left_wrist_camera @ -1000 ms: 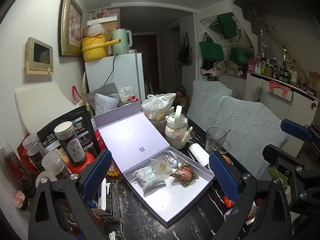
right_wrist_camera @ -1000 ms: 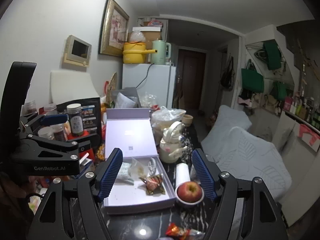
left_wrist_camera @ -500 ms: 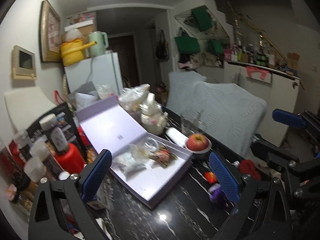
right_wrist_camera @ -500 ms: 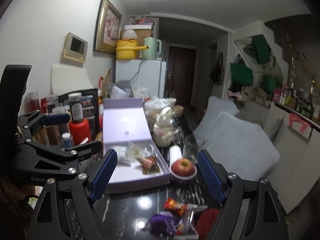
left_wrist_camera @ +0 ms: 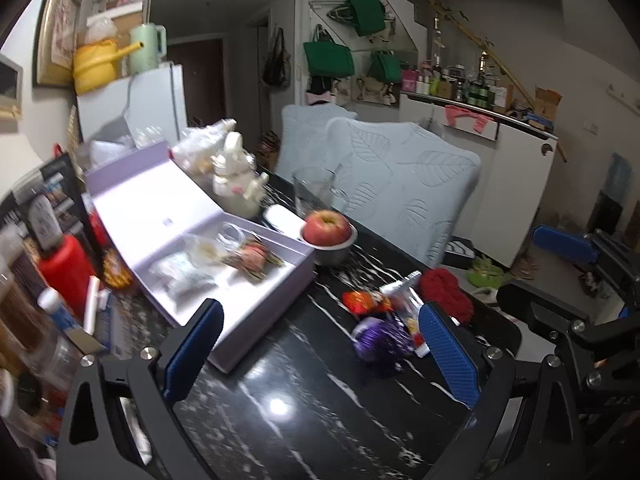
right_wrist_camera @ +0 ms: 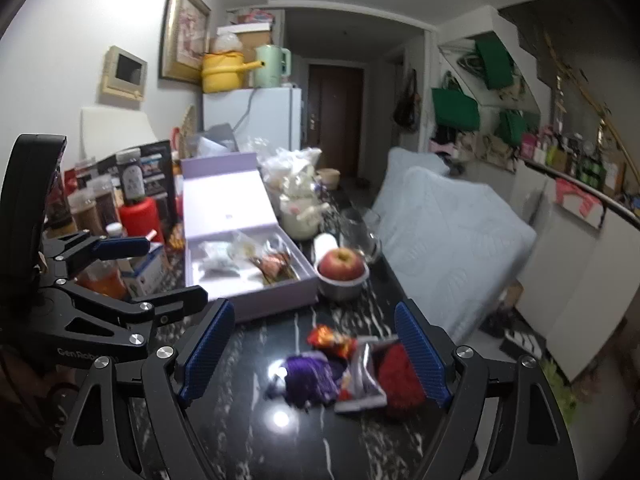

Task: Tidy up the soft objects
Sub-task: 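Move both open tools back over the purple tassel and red plush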

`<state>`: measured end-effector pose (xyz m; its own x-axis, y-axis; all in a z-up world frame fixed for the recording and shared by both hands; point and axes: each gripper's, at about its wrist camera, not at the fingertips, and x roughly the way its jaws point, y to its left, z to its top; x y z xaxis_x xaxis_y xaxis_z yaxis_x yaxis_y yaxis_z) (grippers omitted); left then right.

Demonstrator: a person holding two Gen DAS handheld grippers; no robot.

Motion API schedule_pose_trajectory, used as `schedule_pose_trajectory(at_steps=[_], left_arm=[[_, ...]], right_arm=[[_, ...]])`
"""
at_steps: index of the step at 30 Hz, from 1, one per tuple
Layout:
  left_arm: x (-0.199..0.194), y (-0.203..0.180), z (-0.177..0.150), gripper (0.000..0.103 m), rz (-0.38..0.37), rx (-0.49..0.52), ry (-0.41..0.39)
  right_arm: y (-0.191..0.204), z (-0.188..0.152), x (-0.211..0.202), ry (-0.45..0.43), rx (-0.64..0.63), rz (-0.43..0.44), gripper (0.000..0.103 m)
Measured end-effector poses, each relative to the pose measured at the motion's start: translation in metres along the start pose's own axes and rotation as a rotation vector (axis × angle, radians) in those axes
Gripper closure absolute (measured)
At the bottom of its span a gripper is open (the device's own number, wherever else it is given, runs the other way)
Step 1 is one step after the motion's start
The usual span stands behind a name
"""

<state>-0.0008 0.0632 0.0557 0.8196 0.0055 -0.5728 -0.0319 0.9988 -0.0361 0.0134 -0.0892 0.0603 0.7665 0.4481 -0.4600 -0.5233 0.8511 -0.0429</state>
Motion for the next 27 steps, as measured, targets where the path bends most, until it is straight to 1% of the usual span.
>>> schedule_pose_trajectory(at_steps=[3,11,18,24,27], left_arm=[[0.011,-0.006,-0.010,0.003,-0.038,-0.005,0.031],[0.040,-0.016,-0.031,0.003,-0.094,-0.040,0.094],[0.074,-0.025,-0.049,0.003,-0.143,-0.049,0.168],[0.100,-0.034,-0.056,0.003,-0.149,-0.041,0.211],[0.116,-0.040,-0.058,0.003,-0.129,-0.013,0.230]], right_arm=[[-0.006,-0.014,0.004,0.024,0.021,-0.007,0.020],[-0.021,-0.047,0.010,0.065,0.063,-0.023,0.020],[-0.037,-0.074,0.020,0.099,0.104,-0.023,0.020],[-0.049,-0.094,0.032,0.137,0.132,-0.027,0.020],[-0.056,-0.102,0.039,0.157,0.141,-0.032,0.020]])
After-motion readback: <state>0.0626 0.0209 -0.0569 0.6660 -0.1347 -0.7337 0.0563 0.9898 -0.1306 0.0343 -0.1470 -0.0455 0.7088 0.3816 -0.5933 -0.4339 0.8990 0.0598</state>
